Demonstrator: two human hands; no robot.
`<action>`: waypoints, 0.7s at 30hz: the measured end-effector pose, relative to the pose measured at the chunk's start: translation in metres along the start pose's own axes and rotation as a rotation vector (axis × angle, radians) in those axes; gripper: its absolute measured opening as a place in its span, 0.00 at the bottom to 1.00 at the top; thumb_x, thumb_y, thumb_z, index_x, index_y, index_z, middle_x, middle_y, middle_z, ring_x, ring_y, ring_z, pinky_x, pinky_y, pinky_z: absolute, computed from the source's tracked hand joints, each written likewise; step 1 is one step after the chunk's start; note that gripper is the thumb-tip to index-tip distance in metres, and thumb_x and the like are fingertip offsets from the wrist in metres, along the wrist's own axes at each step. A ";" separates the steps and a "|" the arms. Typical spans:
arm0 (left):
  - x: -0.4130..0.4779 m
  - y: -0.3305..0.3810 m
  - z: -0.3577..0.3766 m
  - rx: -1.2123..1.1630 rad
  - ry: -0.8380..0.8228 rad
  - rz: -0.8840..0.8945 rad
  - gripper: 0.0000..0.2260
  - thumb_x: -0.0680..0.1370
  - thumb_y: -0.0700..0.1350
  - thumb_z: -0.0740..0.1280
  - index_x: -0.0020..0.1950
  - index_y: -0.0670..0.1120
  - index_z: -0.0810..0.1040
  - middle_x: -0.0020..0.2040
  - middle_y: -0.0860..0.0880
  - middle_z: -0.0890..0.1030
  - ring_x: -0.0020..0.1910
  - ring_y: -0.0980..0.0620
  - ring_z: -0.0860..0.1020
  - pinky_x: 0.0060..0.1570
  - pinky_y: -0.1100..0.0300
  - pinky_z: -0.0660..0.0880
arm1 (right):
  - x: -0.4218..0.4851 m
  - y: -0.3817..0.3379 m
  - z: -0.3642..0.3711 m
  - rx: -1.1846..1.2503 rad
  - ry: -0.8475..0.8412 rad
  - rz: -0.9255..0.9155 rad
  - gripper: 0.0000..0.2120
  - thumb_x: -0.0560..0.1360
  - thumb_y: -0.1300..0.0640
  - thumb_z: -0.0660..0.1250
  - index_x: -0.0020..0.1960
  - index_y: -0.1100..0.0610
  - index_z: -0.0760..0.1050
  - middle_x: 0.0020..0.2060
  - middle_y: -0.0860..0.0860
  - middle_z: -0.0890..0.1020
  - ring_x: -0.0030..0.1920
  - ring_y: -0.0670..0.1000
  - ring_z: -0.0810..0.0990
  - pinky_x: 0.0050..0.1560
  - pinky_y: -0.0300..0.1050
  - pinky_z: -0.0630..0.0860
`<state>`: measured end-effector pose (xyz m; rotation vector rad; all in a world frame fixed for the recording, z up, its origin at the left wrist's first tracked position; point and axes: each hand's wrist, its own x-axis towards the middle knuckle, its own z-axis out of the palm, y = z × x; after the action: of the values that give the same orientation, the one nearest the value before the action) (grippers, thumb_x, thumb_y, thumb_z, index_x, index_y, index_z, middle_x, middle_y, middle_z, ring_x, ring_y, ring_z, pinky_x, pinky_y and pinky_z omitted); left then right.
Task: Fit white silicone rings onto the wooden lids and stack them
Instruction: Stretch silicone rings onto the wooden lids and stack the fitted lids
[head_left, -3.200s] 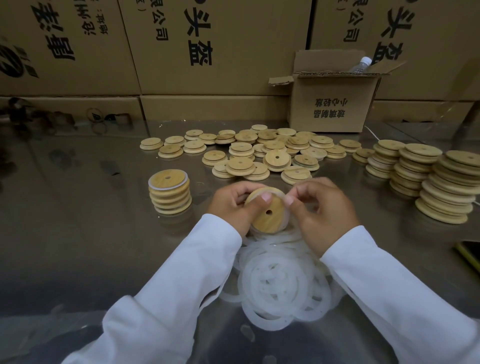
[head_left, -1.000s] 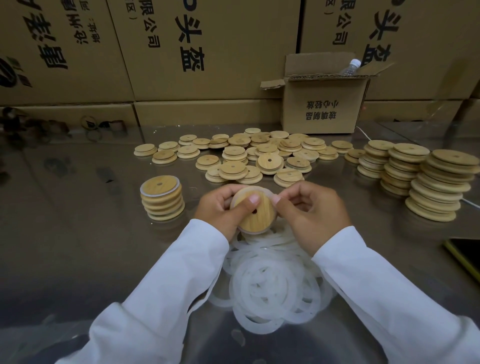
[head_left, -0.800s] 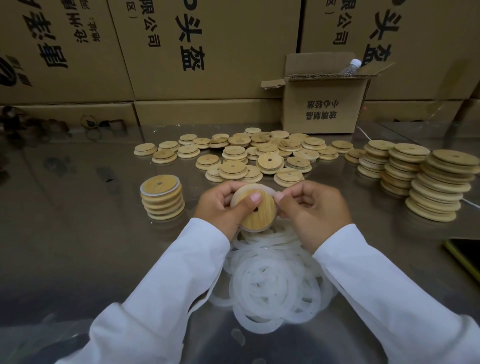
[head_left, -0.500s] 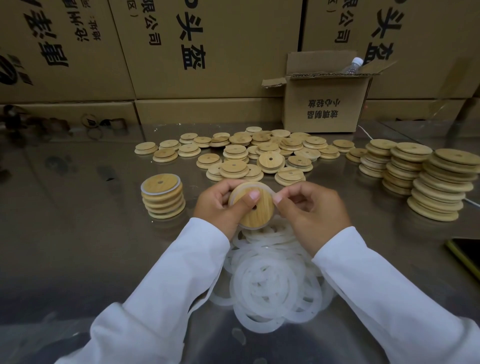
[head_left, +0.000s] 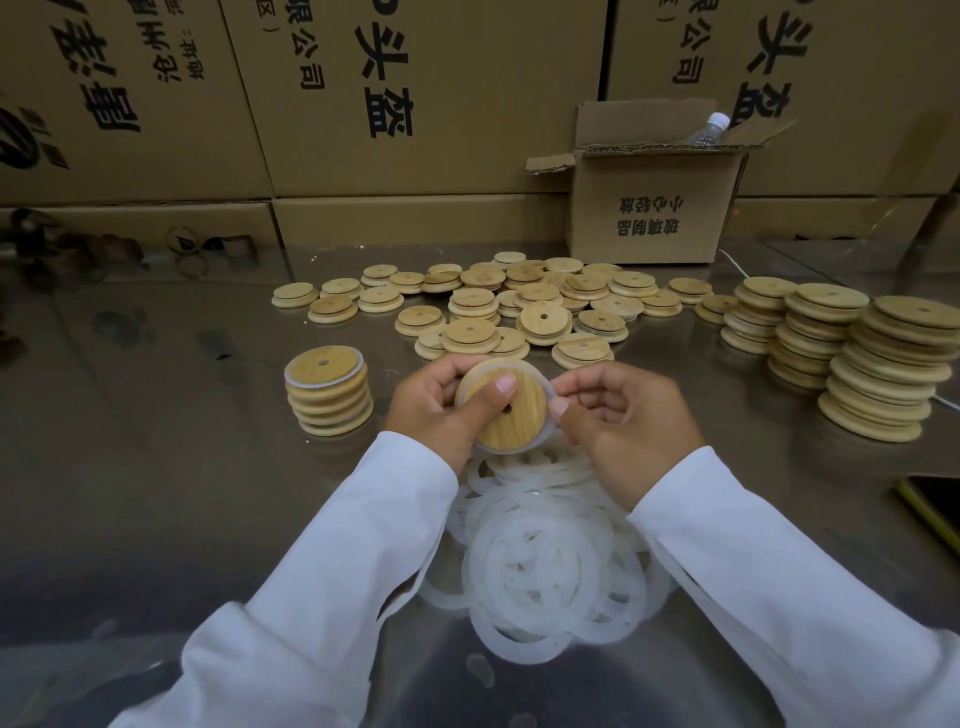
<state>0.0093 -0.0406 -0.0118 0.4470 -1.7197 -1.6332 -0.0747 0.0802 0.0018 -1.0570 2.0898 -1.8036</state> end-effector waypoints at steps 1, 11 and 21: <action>0.000 0.001 0.000 -0.010 -0.006 -0.006 0.06 0.71 0.41 0.70 0.47 0.45 0.80 0.40 0.45 0.82 0.40 0.49 0.80 0.44 0.55 0.77 | 0.000 -0.001 -0.001 0.014 -0.002 -0.001 0.12 0.72 0.66 0.68 0.38 0.49 0.77 0.34 0.47 0.80 0.35 0.46 0.78 0.39 0.36 0.77; 0.001 0.013 -0.007 -0.032 0.146 0.064 0.05 0.69 0.45 0.72 0.43 0.50 0.80 0.36 0.54 0.83 0.38 0.56 0.80 0.39 0.58 0.78 | 0.004 0.000 -0.006 0.086 0.018 0.075 0.08 0.71 0.61 0.70 0.45 0.50 0.76 0.33 0.49 0.79 0.30 0.42 0.78 0.36 0.32 0.74; 0.020 0.028 -0.066 -0.013 0.856 0.122 0.07 0.72 0.46 0.71 0.49 0.50 0.80 0.43 0.54 0.81 0.37 0.62 0.79 0.34 0.73 0.74 | 0.006 0.006 -0.006 0.014 0.029 0.127 0.08 0.73 0.62 0.68 0.46 0.49 0.76 0.33 0.50 0.79 0.28 0.39 0.77 0.36 0.34 0.72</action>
<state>0.0473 -0.0981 0.0165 0.8625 -1.0576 -1.1081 -0.0852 0.0811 -0.0006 -0.8785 2.1057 -1.7801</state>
